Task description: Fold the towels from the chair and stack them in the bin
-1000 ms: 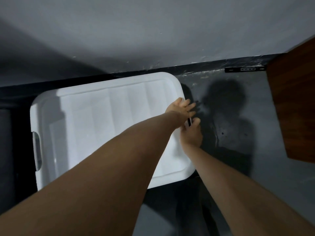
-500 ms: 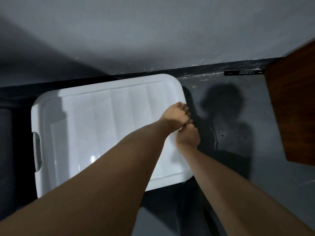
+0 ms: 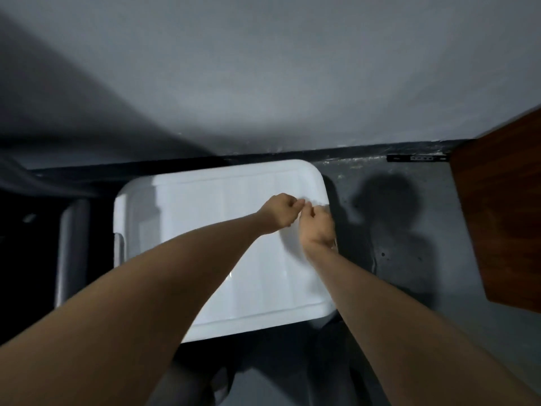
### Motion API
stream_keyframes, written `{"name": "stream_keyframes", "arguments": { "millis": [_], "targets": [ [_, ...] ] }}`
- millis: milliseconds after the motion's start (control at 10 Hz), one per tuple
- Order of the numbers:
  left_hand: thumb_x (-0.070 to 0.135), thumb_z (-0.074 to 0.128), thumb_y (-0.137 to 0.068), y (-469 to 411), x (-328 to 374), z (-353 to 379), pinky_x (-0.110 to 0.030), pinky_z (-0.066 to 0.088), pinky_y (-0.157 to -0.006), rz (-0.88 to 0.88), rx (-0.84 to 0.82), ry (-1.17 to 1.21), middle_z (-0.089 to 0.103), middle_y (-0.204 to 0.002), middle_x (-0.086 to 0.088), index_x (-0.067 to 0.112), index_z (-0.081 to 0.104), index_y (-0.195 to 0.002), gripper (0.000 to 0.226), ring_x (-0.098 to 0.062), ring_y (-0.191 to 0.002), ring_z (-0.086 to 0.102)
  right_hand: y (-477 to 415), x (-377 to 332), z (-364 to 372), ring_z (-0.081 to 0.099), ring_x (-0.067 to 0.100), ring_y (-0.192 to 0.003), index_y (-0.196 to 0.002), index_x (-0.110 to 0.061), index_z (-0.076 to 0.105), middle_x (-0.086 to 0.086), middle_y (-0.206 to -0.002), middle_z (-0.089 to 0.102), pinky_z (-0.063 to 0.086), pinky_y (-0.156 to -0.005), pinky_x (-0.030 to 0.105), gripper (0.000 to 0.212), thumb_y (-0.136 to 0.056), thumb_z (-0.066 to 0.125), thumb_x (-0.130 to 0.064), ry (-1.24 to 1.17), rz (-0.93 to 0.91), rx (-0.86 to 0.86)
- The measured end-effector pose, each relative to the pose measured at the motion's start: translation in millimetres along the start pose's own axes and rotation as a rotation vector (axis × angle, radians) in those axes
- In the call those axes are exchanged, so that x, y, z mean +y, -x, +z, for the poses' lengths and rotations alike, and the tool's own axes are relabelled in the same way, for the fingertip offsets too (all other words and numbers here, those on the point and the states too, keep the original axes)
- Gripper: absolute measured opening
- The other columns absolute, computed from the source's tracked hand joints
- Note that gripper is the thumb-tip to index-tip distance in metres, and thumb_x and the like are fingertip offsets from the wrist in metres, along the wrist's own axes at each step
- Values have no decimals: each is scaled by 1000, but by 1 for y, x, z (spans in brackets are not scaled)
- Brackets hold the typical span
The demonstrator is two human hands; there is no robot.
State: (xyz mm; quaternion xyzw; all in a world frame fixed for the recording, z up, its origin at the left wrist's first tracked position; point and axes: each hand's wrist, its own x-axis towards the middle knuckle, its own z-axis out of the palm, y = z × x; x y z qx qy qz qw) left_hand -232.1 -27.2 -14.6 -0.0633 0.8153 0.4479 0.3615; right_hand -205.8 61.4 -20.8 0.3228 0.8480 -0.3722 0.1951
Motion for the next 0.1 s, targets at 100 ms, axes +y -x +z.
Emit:
{"name": "stream_keyframes", "arguments": {
  "millis": [100],
  "targets": [
    [29,37,-101,40,33,-52,-21,35,-52,-46,70,241,47,-56,-1,13,48,-58,48,-14,-51,39,39,-63,-16,51,18,-63,-65,-8,55,3,-64,54,37,-57,24,48,-100,39,-36,-382,81,-108]
  ]
}}
